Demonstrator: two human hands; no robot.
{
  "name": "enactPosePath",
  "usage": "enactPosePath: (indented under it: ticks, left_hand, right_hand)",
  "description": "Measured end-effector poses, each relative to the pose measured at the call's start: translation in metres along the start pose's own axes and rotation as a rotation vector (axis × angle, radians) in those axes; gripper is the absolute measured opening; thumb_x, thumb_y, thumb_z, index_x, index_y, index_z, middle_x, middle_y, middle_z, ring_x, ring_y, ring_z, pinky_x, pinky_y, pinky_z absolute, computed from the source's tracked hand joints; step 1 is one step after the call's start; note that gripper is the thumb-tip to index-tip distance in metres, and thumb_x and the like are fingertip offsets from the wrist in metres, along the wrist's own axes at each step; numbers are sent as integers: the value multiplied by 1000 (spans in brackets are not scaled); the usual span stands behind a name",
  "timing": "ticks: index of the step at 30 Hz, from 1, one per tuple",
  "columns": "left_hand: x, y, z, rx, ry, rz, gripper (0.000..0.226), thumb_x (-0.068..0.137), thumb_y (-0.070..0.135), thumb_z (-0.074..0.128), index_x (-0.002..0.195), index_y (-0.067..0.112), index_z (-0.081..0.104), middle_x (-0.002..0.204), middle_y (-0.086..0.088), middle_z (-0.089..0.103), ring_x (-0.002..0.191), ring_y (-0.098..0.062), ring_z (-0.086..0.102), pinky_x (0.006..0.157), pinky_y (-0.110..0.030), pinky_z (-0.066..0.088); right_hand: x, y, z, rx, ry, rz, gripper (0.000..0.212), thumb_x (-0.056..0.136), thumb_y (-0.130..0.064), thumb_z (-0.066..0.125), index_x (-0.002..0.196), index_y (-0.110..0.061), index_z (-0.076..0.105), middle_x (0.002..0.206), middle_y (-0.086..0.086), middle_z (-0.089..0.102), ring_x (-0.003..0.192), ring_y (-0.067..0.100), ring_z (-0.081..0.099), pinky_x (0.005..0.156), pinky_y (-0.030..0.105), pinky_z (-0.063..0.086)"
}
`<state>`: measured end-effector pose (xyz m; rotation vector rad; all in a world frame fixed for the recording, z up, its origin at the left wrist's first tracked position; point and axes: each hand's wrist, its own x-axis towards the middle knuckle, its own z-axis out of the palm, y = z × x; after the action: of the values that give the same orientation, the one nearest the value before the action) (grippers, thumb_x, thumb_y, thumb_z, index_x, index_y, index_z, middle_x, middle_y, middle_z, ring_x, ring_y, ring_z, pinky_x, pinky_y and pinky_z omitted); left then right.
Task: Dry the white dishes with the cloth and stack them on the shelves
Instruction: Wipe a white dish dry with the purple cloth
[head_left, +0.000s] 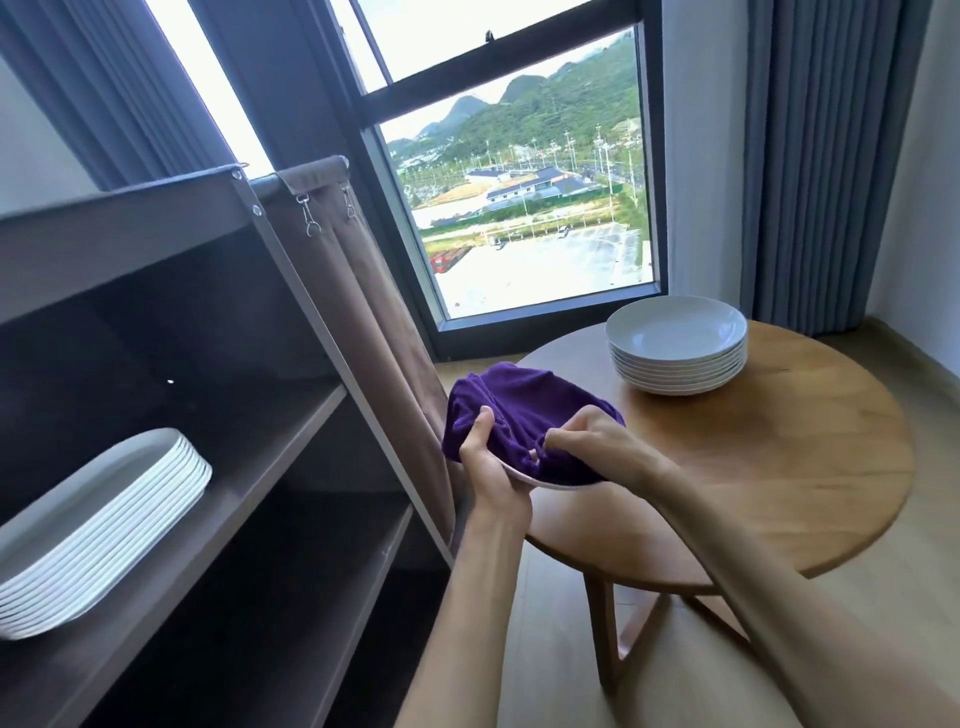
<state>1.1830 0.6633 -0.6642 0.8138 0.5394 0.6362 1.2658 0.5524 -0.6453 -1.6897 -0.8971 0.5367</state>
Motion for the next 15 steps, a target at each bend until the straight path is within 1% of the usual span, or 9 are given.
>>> enactPosePath:
  ticks: [2, 3, 4, 6, 7, 10, 12, 13, 15]
  left_hand:
    - [-2, 1, -2, 26, -10, -9, 49, 92, 40, 61, 132, 12, 64, 124, -17, 71, 115, -38, 67, 98, -51, 53]
    - [-3, 2, -3, 43, -26, -13, 49, 90, 40, 61, 129, 10, 66, 122, -18, 72, 113, -38, 67, 95, -48, 54]
    - [-4, 4, -3, 73, -48, -19, 50, 84, 38, 64, 124, 9, 68, 118, -18, 72, 108, -37, 68, 92, -46, 55]
    - [-8, 8, -5, 185, -93, -43, 52, 69, 30, 65, 116, 8, 71, 107, -17, 73, 96, -34, 69, 83, -41, 56]
    - [-10, 11, -7, 254, -130, -56, 54, 65, 26, 63, 115, 8, 73, 106, -18, 73, 93, -33, 69, 83, -41, 55]
    - [-15, 23, -17, 458, -234, -87, 66, 60, 21, 58, 123, 5, 68, 111, -20, 70, 97, -36, 65, 86, -46, 52]
    - [-14, 36, -23, 536, -259, -96, 70, 58, 21, 56, 124, -1, 63, 106, -18, 66, 95, -35, 60, 80, -43, 46]
    - [-15, 42, -23, 546, -265, -108, 67, 57, 20, 55, 120, 0, 64, 104, -16, 66, 92, -33, 59, 77, -41, 44]
    - [-16, 52, -22, 520, -295, -113, 57, 58, 16, 55, 113, 6, 67, 103, -14, 67, 91, -33, 61, 79, -41, 46]
  right_hand:
    - [2, 10, 0, -134, 50, -7, 36, 78, -32, 64, 48, -13, 58, 53, 2, 56, 51, 6, 41, 60, 30, 36]
    - [3, 17, 2, -217, 88, -28, 25, 78, -31, 66, 60, -14, 72, 72, 0, 73, 62, 3, 53, 67, 25, 43]
    - [3, 24, 5, -296, 125, -68, 16, 79, -26, 69, 80, -16, 81, 98, -3, 78, 83, 2, 63, 81, 21, 47]
    - [6, 36, 11, -399, 213, -117, 29, 83, -15, 70, 111, -13, 78, 130, -1, 68, 119, 14, 61, 105, 24, 41]
    - [5, 39, 14, -419, 260, -119, 35, 85, -14, 71, 119, -10, 74, 137, 3, 64, 127, 22, 56, 110, 29, 37]
    - [9, 47, 10, -474, 401, -144, 56, 80, -21, 82, 131, -5, 64, 141, 16, 55, 133, 35, 47, 115, 40, 32]
    - [13, 47, 2, -393, 464, -90, 67, 78, -24, 85, 137, -7, 58, 138, 14, 57, 131, 32, 48, 113, 41, 34]
    - [14, 45, -4, -308, 461, -44, 62, 80, -26, 84, 135, -10, 59, 131, 10, 62, 125, 29, 54, 110, 40, 39]
    - [15, 34, -20, -77, 341, 75, 31, 89, -29, 76, 116, -13, 69, 111, 7, 71, 106, 31, 65, 96, 43, 52]
